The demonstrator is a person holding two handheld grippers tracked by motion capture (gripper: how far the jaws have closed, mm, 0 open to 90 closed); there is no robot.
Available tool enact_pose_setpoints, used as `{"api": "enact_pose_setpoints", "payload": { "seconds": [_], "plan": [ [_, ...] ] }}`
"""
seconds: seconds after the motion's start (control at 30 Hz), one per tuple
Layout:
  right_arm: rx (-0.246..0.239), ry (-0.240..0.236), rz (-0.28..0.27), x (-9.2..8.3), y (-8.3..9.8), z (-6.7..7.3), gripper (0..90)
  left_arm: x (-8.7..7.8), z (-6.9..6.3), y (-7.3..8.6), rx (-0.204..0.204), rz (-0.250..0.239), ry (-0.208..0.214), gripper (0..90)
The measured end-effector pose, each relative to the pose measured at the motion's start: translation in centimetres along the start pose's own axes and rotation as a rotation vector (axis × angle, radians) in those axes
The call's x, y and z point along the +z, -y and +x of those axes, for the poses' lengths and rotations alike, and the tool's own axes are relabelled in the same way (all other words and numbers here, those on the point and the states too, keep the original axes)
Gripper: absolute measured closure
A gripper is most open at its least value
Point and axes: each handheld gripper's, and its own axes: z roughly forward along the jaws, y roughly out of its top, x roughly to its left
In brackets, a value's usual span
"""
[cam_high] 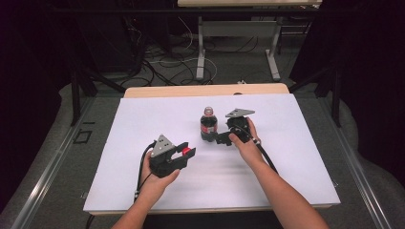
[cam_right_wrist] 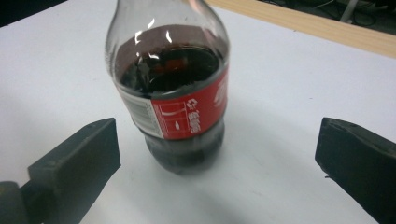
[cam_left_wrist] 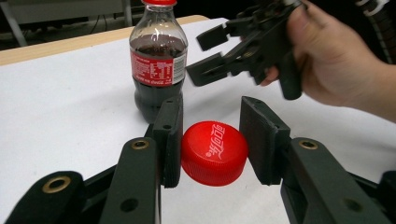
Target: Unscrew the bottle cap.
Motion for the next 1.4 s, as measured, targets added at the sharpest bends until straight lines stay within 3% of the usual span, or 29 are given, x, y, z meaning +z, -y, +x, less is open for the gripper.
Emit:
{"api": "enact_pose_setpoints", "payload": {
  "seconds": [0.23,0.33,0.53,0.67,1.03,1.17,1.27,1.4],
  "plan": [
    [0.035,0.004,-0.019,-3.8,0.6,-0.4,0.0,1.9,0.1,0.0,-0.001,0.011,0.035,61.0],
    [0.004,0.011,-0.041,-5.2,1.1,-0.5,0.0,3.0,0.0,0.1,0.009,0.025,0.054,61.0],
    [0.028,0.009,-0.054,-7.6,2.6,-0.4,0.0,5.3,-0.1,0.5,0.007,0.048,0.072,61.1],
    [-0.001,0.02,-0.062,-9.0,3.8,0.0,0.0,7.0,-0.2,1.3,0.011,0.079,0.086,61.1],
    [-0.005,0.019,-0.105,-11.4,6.3,0.9,0.0,9.6,-0.7,3.4,0.016,0.129,0.101,61.0],
    [-0.005,0.025,-0.108,-11.8,6.7,0.7,0.0,10.1,-0.6,3.8,0.016,0.144,0.09,61.0],
    [0.022,0.023,-0.116,-12.0,6.7,0.5,0.0,10.1,-0.6,3.8,0.015,0.147,0.092,61.0],
    [0.014,0.015,-0.122,-12.0,6.8,0.2,0.0,10.2,-0.6,3.8,0.005,0.167,0.102,60.8]
  ]
}}
